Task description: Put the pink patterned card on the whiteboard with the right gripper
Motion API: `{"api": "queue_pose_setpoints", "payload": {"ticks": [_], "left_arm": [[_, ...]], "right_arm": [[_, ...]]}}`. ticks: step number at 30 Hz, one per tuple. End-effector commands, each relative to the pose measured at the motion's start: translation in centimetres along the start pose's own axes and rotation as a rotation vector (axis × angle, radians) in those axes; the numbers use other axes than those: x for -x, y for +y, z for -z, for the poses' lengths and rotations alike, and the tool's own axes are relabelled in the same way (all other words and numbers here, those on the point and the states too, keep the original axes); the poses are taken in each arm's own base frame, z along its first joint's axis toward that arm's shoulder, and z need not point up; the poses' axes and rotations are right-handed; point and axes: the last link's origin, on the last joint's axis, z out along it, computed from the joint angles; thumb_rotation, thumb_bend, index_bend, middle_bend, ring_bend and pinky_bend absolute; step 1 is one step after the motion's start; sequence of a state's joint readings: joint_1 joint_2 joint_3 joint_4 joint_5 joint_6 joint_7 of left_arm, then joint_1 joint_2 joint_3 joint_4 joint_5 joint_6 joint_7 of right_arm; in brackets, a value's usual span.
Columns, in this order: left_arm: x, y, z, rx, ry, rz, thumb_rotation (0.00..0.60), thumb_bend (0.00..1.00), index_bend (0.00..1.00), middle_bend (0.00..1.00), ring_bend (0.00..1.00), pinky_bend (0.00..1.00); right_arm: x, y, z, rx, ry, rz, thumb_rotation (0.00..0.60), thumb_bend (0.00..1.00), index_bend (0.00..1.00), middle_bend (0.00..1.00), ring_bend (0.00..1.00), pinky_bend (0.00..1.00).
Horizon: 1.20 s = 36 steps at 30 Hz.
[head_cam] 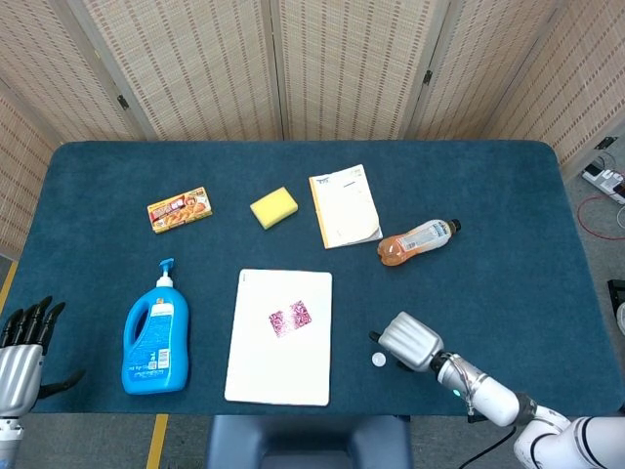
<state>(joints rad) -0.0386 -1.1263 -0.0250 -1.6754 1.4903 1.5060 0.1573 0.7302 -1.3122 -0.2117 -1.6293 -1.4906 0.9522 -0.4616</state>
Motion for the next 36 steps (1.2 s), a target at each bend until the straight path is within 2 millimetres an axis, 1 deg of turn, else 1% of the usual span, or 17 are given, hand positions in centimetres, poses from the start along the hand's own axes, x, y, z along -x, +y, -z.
{"api": "queue_pose_setpoints", "payload": {"ticks": [1, 8, 13, 31, 36], "left_arm": [[0.0, -0.2, 0.1, -0.007, 0.0, 0.0, 0.6, 0.17, 0.05, 0.0, 0.0, 0.0], [0.1, -0.5, 0.2, -0.013, 0.0, 0.005, 0.6, 0.17, 0.05, 0.0, 0.0, 0.0], [0.3, -0.7, 0.3, -0.018, -0.004, 0.007, 0.6, 0.17, 0.05, 0.0, 0.0, 0.0], [0.5, -1.0, 0.3, -0.023, -0.006, 0.013, 0.6, 0.17, 0.05, 0.0, 0.0, 0.0], [0.5, -1.0, 0.4, -0.023, -0.007, 0.012, 0.6, 0.17, 0.05, 0.0, 0.0, 0.0]], "right_arm": [[0.6, -0.5, -0.3, -0.008, -0.014, 0.004, 0.538, 0.25, 0.36, 0.9, 1.0, 1.0], [0.9, -1.4, -0.9, -0.021, -0.01, 0.012, 0.538, 0.25, 0.36, 0.9, 1.0, 1.0], [1.1, -1.9, -1.3, -0.027, -0.006, 0.018, 0.537, 0.25, 0.38, 0.9, 1.0, 1.0], [1.2, -2.1, -2.2, -0.017, 0.002, 0.013, 0.537, 0.25, 0.47, 0.91, 1.0, 1.0], [1.3, -2.1, -2.2, -0.01, -0.006, 0.017, 0.536, 0.29, 0.48, 0.91, 1.0, 1.0]]}}
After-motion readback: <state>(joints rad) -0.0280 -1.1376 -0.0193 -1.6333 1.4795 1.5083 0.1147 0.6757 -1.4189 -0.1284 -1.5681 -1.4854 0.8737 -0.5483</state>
